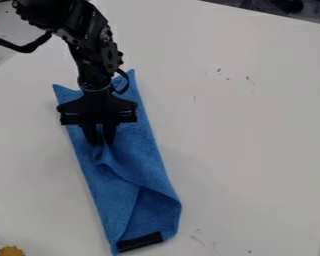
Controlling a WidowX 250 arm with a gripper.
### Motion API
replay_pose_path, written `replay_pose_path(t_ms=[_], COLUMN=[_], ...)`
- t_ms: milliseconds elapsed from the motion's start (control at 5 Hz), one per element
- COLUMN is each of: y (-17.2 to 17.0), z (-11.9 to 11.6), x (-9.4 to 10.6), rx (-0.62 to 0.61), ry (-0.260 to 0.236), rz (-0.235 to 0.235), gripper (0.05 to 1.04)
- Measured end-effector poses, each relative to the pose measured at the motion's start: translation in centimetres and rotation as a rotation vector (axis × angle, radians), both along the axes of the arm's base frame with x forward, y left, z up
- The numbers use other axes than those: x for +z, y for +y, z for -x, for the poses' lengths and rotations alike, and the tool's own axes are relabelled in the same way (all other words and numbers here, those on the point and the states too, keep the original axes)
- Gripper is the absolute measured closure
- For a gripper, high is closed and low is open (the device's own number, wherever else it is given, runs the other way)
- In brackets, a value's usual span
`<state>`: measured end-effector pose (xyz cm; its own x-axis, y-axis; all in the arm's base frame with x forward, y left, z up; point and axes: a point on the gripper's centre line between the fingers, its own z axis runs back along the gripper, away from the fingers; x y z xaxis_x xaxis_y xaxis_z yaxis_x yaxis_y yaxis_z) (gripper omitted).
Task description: Unfold the cloth from bottom left to top right
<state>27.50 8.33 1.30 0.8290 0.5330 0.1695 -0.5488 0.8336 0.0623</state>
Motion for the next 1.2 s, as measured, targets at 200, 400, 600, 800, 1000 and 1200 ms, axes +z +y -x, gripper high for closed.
replay_pose_path(t_ms=[200,400,600,800,1000,1200], y=[0.1,-0.1,-2.8,-6.4,-10.1,-11.6], z=[-0.2,-1.3,-4.0,-5.9,-6.7,-7.0], x=[0.3,1.4,2.9,3.5,2.4,0.4], rx=[0.010,0.002,-0.048,-0.040,-0.042,-0.036], ry=[0.004,0.015,0.025,0.038,0.047,0.056], rz=[-0.003,-0.011,-0.030,-0.029,0.007,0.056], gripper=[0.981,1.026,1.028,1.028,1.029,1.029])
